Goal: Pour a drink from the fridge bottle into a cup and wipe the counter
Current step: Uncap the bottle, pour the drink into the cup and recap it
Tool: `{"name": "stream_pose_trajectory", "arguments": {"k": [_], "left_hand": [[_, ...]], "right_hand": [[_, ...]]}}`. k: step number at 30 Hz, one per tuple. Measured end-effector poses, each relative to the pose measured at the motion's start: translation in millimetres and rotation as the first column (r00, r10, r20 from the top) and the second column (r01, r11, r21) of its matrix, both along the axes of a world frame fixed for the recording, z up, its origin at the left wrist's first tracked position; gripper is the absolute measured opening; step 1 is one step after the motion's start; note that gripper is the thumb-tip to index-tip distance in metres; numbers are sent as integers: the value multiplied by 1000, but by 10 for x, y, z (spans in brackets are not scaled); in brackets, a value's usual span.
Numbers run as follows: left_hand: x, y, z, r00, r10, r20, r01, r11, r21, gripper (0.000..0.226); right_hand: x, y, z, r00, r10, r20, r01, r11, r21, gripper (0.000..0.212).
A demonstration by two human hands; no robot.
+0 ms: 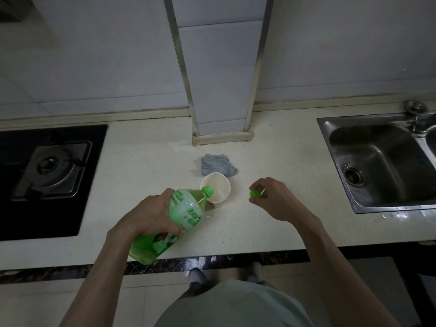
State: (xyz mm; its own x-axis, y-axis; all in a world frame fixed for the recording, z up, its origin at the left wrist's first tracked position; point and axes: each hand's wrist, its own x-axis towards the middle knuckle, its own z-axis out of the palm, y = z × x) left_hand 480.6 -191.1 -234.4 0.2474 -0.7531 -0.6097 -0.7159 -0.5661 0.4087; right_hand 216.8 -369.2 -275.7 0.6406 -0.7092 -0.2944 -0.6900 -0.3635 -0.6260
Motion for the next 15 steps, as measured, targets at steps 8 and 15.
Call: {"name": "stream_pose_trajectory", "arguments": {"k": [8, 15], "left_hand": [[11, 0, -8, 1000, 8, -3, -8, 1000, -9, 84], [25, 11, 6, 1000, 17, 11, -17, 1000, -3, 83]], "right_hand": [[57, -14, 20, 1000, 11, -9, -11, 1000, 6, 30], [91, -13, 4, 1000, 14, -16, -14, 1000, 6, 29]]}}
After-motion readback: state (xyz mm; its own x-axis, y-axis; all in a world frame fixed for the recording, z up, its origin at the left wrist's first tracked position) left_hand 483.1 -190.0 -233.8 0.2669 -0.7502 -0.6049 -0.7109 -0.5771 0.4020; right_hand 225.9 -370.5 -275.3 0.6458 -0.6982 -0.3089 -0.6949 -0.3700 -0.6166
